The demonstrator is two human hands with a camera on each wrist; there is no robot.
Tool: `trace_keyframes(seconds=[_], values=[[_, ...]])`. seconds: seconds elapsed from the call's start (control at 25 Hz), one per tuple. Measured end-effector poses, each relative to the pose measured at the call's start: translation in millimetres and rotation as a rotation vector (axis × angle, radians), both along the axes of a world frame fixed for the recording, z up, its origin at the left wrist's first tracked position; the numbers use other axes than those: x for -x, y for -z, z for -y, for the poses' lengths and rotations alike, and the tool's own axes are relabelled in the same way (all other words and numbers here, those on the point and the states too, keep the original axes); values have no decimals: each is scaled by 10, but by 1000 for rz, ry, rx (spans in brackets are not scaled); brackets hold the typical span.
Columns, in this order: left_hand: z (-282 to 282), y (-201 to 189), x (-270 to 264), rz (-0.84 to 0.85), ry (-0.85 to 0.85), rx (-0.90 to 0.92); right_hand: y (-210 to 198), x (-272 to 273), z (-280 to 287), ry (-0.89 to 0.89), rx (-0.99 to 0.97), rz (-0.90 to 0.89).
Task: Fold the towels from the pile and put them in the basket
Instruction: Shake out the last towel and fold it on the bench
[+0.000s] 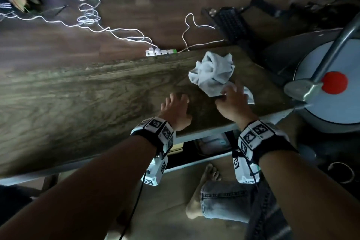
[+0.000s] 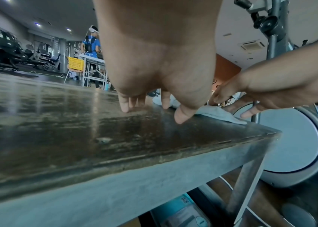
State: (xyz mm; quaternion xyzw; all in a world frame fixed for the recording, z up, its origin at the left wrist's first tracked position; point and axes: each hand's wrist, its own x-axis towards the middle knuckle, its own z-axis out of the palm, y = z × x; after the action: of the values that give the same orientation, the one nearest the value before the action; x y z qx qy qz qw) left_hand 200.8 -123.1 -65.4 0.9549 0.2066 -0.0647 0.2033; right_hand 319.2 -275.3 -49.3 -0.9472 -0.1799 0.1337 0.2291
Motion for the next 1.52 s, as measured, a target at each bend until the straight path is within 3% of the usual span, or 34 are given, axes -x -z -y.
trace_keyframes(seconds=[0.12,0.24,0.36,0.48,0.6,0.72,0.88,1.04,1.12,1.28,1.44,1.52], values=[[-56,72,-130,27,-12,-43,76,-178,-23,41,-51,100],[-89,127,-223,95,-20,-30,148,-187,-94,21,80,163],[-110,132,-242,147,23,47,172,83,-257,-189,140,346],[-175,120,-150,265,96,125,161,352,-395,-361,-171,108],[-308,29,70,454,81,180,32,545,-377,-353,-494,-97],[-479,-216,353,559,77,213,-67,615,-327,-254,-463,-58],[-699,-520,804,644,65,150,-107,850,-411,-454,-292,18],[-866,-544,1097,704,48,3,-131,1305,-725,-700,-659,-1],[-995,-469,1196,734,-4,-95,-135,1433,-908,-700,-752,6],[-1218,-292,1378,707,-96,-224,-88,1439,-1096,-610,-563,61],[-1344,-467,1588,579,-347,-127,-54,1190,-1036,-542,164,119],[-1382,-538,1663,507,-458,-124,9,1120,-966,-528,264,233]])
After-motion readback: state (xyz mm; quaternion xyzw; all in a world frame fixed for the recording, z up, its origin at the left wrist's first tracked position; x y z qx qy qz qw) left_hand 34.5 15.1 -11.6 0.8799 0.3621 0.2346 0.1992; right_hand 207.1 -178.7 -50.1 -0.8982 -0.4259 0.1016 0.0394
